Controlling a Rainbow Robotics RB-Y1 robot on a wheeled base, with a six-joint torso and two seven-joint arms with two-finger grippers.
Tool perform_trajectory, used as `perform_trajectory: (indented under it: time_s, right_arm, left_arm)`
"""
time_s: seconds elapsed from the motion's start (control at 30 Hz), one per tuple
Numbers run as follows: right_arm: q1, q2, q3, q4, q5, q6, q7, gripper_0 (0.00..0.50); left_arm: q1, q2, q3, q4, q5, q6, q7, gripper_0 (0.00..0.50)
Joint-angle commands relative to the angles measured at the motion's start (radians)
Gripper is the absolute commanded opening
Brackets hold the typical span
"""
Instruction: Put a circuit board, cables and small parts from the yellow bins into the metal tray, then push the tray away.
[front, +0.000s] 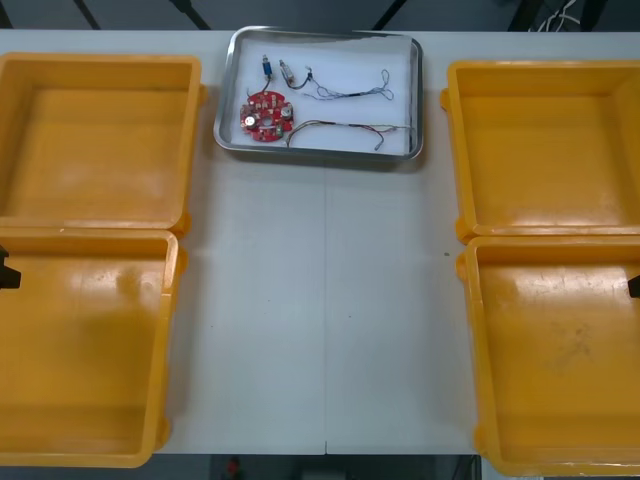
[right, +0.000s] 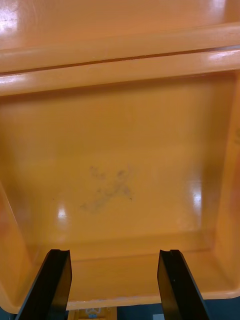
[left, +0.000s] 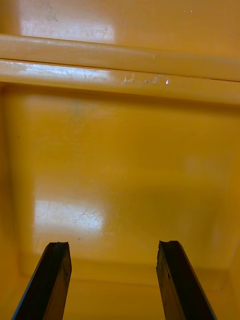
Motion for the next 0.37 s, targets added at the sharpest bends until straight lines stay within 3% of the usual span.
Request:
perform_trajectory:
  time_s: [0.03, 0.37]
  right_arm:
    - [0.012, -0.044, -0.031, -0.026, -0.007, 0.006, -0.006, 0.5]
    - [0.012, -0.044, -0.031, -0.026, -0.007, 0.006, -0.006, 0.5]
  left_arm:
    - [0.01, 0.034, 0.023, -0.002, -0.009, -0.009, -0.06, 0.5]
    - [0.01, 0.034, 0.023, -0.002, -0.009, -0.009, -0.06, 0.5]
